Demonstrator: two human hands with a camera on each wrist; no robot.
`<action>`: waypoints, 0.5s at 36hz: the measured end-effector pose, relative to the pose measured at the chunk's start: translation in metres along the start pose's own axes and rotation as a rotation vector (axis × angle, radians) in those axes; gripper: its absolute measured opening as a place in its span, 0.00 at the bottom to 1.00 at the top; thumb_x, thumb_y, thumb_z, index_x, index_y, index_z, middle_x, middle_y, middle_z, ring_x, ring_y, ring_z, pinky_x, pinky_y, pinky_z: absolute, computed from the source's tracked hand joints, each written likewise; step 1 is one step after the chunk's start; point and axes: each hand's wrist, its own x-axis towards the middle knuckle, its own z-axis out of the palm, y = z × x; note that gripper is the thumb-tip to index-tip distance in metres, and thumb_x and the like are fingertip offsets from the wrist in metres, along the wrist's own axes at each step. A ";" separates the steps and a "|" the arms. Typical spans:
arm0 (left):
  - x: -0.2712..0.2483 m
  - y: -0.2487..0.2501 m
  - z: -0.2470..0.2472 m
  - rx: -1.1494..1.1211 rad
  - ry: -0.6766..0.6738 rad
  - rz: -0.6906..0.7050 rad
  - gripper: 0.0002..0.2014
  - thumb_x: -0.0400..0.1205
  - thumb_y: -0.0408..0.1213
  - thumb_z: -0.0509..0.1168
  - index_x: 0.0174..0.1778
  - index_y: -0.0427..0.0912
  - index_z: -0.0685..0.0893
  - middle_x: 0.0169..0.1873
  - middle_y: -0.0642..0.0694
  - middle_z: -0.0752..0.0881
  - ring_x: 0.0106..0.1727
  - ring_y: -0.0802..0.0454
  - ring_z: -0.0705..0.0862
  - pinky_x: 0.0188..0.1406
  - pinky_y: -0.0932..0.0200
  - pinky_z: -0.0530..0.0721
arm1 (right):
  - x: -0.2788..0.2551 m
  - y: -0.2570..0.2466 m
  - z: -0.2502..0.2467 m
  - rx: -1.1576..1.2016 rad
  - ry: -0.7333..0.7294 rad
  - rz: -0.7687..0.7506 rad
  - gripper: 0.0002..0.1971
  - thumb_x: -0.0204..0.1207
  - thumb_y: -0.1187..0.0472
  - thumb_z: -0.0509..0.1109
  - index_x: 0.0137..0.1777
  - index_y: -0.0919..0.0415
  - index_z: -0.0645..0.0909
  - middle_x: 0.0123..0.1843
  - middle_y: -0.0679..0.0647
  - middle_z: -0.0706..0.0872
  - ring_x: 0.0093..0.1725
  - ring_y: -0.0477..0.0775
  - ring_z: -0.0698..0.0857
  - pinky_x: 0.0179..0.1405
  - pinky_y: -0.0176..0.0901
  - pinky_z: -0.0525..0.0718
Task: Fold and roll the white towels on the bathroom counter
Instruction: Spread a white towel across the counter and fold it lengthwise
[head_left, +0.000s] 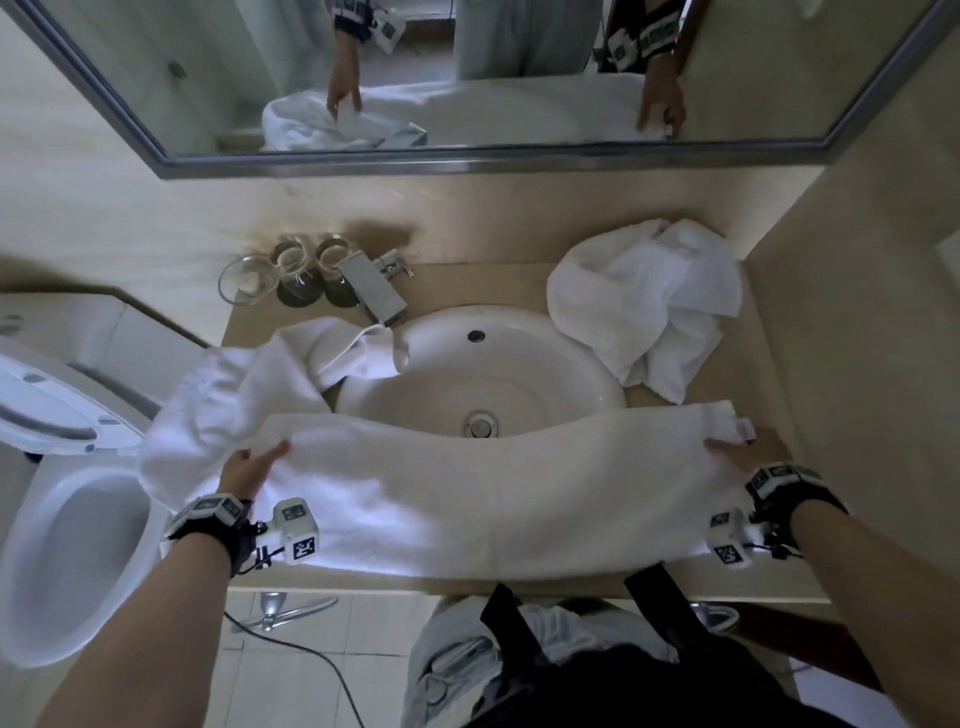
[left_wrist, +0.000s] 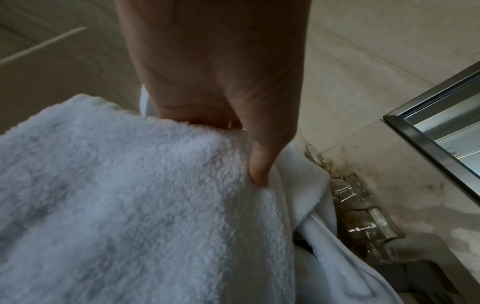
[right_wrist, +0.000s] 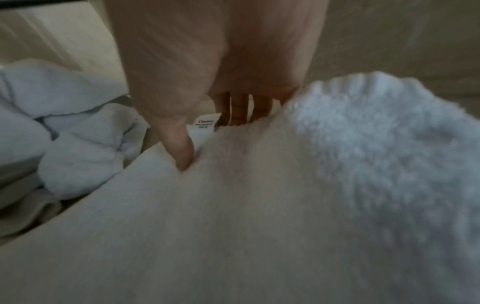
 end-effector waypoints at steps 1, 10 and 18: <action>0.012 -0.007 -0.002 0.009 -0.019 -0.012 0.34 0.69 0.50 0.78 0.64 0.31 0.81 0.58 0.37 0.85 0.58 0.39 0.82 0.65 0.45 0.76 | -0.004 0.000 -0.002 -0.019 -0.024 0.011 0.34 0.74 0.54 0.73 0.79 0.56 0.67 0.73 0.57 0.76 0.56 0.65 0.83 0.44 0.46 0.77; 0.025 -0.020 -0.004 -0.084 -0.009 -0.018 0.32 0.64 0.46 0.81 0.63 0.36 0.84 0.59 0.39 0.87 0.62 0.38 0.83 0.69 0.39 0.77 | 0.010 0.011 -0.016 -0.199 -0.120 -0.074 0.35 0.75 0.53 0.69 0.81 0.54 0.62 0.70 0.66 0.76 0.56 0.66 0.80 0.54 0.50 0.78; 0.007 -0.029 -0.005 0.000 -0.186 -0.127 0.38 0.67 0.49 0.80 0.72 0.44 0.78 0.66 0.44 0.81 0.70 0.40 0.75 0.72 0.42 0.69 | 0.002 -0.021 -0.058 -0.273 0.053 -0.284 0.24 0.83 0.62 0.62 0.77 0.66 0.65 0.74 0.71 0.72 0.68 0.72 0.75 0.65 0.54 0.73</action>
